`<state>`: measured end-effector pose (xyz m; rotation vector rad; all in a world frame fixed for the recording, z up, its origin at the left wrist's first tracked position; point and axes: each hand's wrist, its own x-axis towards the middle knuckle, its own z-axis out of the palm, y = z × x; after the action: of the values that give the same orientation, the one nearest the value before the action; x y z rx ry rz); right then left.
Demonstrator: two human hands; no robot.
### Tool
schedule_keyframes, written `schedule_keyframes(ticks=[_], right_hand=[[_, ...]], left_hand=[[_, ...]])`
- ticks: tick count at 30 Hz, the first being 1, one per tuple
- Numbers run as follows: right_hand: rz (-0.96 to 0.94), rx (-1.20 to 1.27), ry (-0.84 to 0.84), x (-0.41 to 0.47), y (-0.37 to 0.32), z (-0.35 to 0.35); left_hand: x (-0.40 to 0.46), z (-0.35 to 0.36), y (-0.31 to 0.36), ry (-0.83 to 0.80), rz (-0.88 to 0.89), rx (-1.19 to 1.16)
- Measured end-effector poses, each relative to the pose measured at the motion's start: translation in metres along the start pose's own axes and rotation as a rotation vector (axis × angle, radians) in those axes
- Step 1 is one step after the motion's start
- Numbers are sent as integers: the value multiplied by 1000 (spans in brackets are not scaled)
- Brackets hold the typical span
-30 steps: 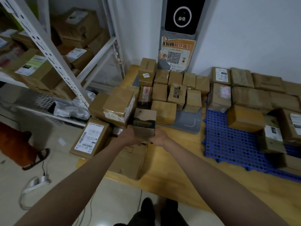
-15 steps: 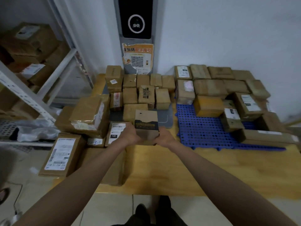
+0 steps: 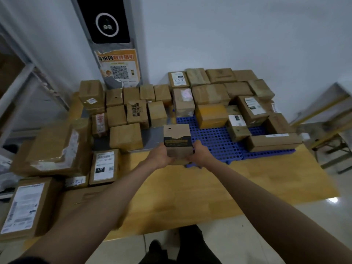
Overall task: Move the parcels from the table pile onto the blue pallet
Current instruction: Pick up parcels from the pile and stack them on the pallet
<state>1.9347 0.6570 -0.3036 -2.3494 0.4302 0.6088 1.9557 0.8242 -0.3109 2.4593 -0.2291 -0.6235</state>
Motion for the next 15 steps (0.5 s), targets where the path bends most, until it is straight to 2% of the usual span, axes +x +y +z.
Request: schedule_keyframes(ticks=[6,15], right_hand=[[-8,-43,-39,48,20,-35],[17,-86,-130,149,28,-75]], left_hand=[[53,8,30,-39,35,11],[147,15,51,-56,-39,-56]])
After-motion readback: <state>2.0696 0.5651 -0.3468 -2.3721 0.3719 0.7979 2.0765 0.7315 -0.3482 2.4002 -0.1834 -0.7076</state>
